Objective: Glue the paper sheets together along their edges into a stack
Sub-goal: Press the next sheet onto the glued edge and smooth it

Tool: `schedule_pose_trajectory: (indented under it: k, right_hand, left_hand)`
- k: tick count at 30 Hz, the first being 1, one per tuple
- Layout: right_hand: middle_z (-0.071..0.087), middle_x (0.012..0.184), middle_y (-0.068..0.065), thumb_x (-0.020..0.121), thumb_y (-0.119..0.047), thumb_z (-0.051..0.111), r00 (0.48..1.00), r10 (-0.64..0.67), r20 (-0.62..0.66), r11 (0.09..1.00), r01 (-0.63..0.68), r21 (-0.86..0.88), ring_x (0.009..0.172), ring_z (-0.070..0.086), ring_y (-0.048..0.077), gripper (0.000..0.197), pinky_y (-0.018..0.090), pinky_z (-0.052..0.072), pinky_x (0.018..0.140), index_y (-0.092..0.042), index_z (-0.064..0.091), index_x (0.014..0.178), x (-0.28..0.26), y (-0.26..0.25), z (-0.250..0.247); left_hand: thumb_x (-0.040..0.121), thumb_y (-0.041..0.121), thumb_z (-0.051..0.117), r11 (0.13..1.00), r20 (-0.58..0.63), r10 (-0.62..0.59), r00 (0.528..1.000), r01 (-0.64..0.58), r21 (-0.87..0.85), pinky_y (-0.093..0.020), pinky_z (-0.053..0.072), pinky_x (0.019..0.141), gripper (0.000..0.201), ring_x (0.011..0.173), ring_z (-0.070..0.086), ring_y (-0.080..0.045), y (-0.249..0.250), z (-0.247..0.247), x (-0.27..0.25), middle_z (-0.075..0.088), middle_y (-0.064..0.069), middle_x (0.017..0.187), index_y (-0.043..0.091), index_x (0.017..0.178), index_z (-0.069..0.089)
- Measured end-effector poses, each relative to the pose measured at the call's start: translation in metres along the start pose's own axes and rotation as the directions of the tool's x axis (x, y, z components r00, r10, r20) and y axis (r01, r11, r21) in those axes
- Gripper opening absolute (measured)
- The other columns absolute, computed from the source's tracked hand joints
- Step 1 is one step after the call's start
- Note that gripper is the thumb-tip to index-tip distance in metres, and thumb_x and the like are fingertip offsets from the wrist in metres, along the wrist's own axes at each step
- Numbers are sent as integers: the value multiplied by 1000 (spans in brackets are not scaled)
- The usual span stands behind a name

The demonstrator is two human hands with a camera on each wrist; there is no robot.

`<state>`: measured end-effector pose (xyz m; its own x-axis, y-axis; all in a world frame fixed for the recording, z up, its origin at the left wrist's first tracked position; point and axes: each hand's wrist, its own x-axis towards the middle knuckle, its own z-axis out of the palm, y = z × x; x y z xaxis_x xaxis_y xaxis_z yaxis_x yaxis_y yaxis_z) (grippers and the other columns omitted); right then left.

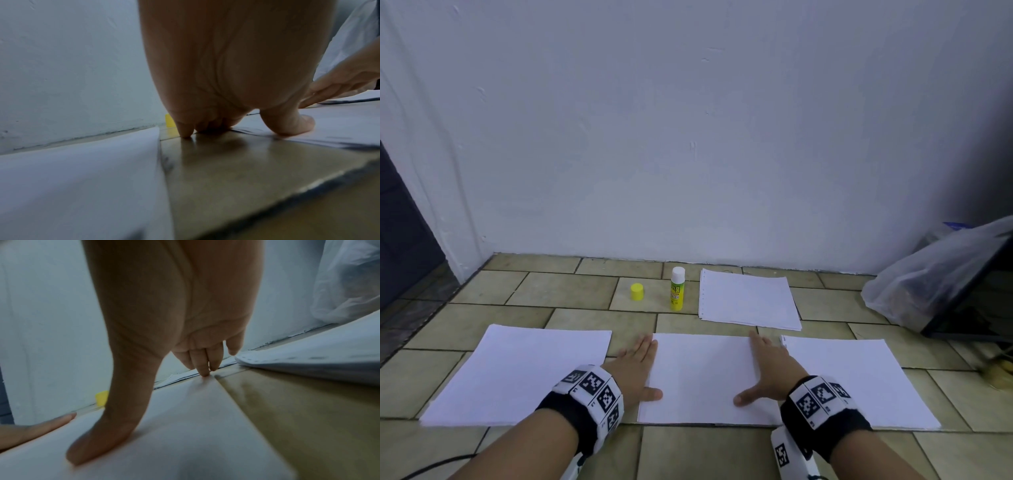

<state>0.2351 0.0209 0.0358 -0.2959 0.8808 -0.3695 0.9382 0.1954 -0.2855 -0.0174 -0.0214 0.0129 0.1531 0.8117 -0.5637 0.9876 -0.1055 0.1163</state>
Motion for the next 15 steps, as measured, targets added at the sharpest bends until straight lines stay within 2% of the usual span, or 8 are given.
schedule_pose_trajectory:
  k: [8, 10, 12, 14, 15]
  right_hand:
    - [43, 144, 1, 60, -44, 86, 999, -32, -34, 997, 34, 69, 138, 30, 23, 117, 36, 17, 117, -19, 14, 150, -6, 1, 0]
    - [47, 140, -1, 59, -42, 87, 997, -55, -50, 992, 60, 106, 132, 38, 20, 114, 31, 27, 112, -21, 19, 148, -6, 5, 0]
    - [46, 140, -6, 58, -41, 88, 994, -77, -75, 975, 91, 204, 128, 43, 17, 115, 26, 34, 105, -23, 19, 148, -7, 9, 0]
    - [35, 140, -15, 57, -37, 89, 982, -93, -166, 923, 147, 355, 130, 37, 12, 118, 27, 33, 108, -30, 15, 148, -8, 13, -1]
    - [29, 141, -17, 56, -36, 89, 968, -94, -234, 887, 189, 422, 132, 33, 10, 118, 31, 32, 111, -33, 15, 148, -10, 15, -1]
  left_hand:
    - [99, 46, 41, 1000, 10, -10, 1000, 10, 5, -38, 0, 120, 90, 146, -20, -22, 0, 0, 0, -26, -12, 156, 1, 149, -18]
    - [99, 46, 41, 1000, 8, -8, 1000, 8, 4, -38, 0, 120, 90, 146, -20, -22, -1, 1, 0, -26, -12, 156, 1, 149, -18]
    - [99, 46, 41, 1000, 6, -7, 1000, 7, 1, -38, 0, 120, 89, 146, -20, -22, -1, 1, 0, -27, -12, 156, 1, 149, -18]
    - [99, 46, 41, 1000, 7, -6, 1000, 6, -3, -39, -1, 120, 89, 146, -20, -22, 0, 0, -1, -26, -12, 156, 1, 149, -18]
    - [99, 46, 41, 1000, 7, -6, 1000, 6, -5, -39, 0, 120, 89, 146, -20, -22, 0, 0, -1, -26, -12, 156, 1, 149, -18]
